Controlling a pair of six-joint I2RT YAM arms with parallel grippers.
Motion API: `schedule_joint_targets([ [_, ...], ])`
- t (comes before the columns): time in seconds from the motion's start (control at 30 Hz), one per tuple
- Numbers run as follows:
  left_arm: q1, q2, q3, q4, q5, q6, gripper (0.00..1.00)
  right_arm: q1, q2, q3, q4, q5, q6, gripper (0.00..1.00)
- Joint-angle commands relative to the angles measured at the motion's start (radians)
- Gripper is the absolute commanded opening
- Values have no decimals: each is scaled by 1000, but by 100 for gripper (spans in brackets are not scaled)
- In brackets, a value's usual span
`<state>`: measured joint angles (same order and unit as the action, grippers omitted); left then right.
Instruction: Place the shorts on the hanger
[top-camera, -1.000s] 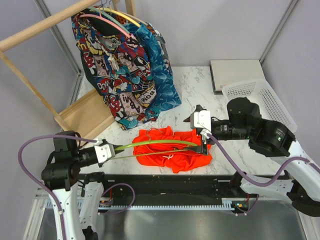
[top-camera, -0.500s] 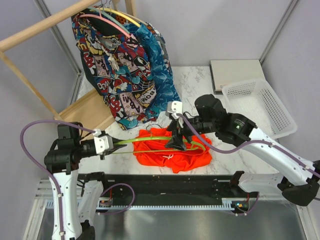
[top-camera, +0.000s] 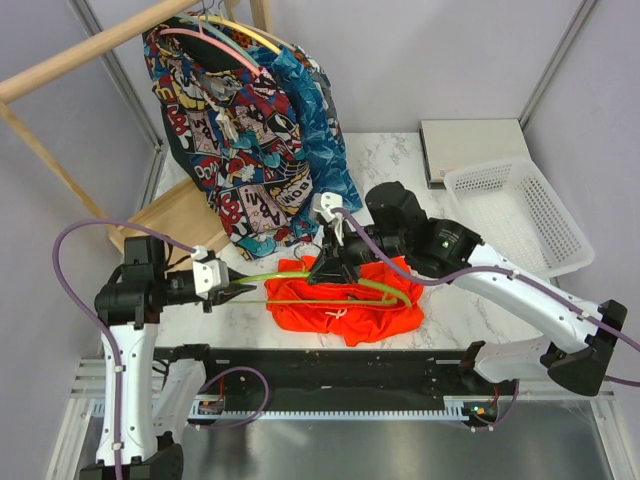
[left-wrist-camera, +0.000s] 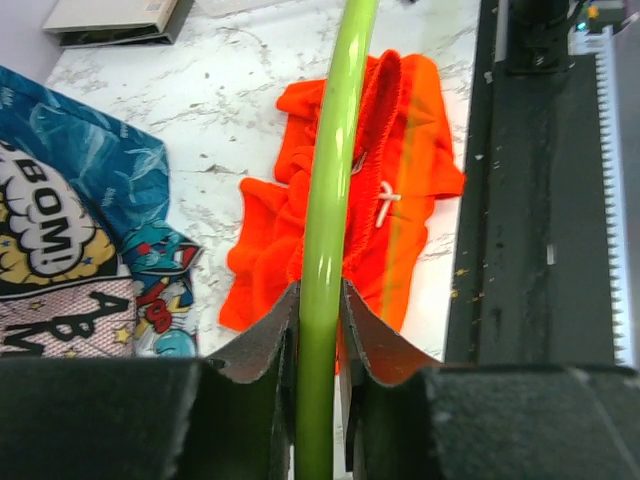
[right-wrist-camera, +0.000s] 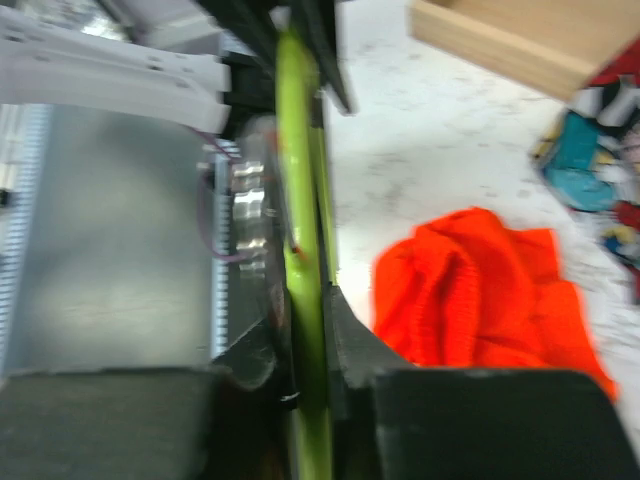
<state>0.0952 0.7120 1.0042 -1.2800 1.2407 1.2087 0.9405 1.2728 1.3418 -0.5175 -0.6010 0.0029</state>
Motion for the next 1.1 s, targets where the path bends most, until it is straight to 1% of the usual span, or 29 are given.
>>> schedule_joint_targets([
  [0.0,-26,21,-1,74,49,-33,29,6,16,57,48,-5,11,0],
  [0.1,-29,44,-1,123,42,-133,39,7,-7,50,-15,55,-38,0],
  [0.13,-29,52,-1,154,40,-164,42,4,-32,42,-53,67,-90,0],
  [0.17,-26,61,2,166,40,-208,49,4,-47,28,-76,82,-119,0],
  [0.2,-29,79,5,172,45,-227,51,4,-61,17,-99,102,-153,0],
  [0.23,-28,86,10,180,49,-239,53,3,-93,10,-140,137,-194,0],
  [0.3,-28,98,27,182,66,-256,59,-19,-127,-23,-177,159,-242,0],
  [0.33,-28,110,33,188,68,-264,61,-25,-166,-33,-215,197,-301,0],
  [0.4,-29,130,39,189,63,-291,73,-29,-202,-46,-262,248,-354,0],
  [0.43,-29,154,39,191,57,-293,77,-38,-223,-41,-318,282,-377,0],
  [0.47,-37,167,31,192,45,-284,79,-45,-233,-26,-347,328,-417,0],
  [0.5,-51,182,25,192,-7,-278,81,-51,-236,-9,-386,326,-463,0],
  [0.53,-73,216,16,199,-47,-278,84,-61,-243,8,-477,316,-510,0],
  [0.57,-154,228,10,227,-96,-299,85,-65,-248,28,-513,311,-561,0],
  [0.6,-201,240,-1,263,-213,-326,86,-69,-253,33,-539,310,-569,0],
  [0.63,-245,245,-16,301,-274,-360,87,-72,-259,36,-587,303,-578,0],
  [0.67,-323,242,-57,342,-329,-421,86,-75,-260,39,-610,285,-589,0],
  [0.7,-353,235,-81,438,-413,-445,86,-77,-263,34,-625,283,-586,0],
  [0.8,-429,227,-148,536,-493,-468,84,-83,-282,10,-641,297,-572,0],
  [0.83,-439,233,-162,560,-495,-442,83,-86,-288,4,-641,308,-566,0],
  [0.87,-445,242,-165,565,-486,-420,80,-88,-289,-6,-639,313,-563,0],
  [0.9,-446,254,-168,564,-457,-393,79,-89,-291,-7,-639,316,-558,0],
  [0.93,-448,257,-180,564,-445,-332,79,-91,-293,-10,-635,316,-548,0],
  [1.03,-453,254,-216,564,-402,-218,78,-95,-290,-33,-619,320,-521,0],
  [1.07,-460,253,-223,561,-396,-140,76,-95,-290,-47,-613,325,-515,0],
])
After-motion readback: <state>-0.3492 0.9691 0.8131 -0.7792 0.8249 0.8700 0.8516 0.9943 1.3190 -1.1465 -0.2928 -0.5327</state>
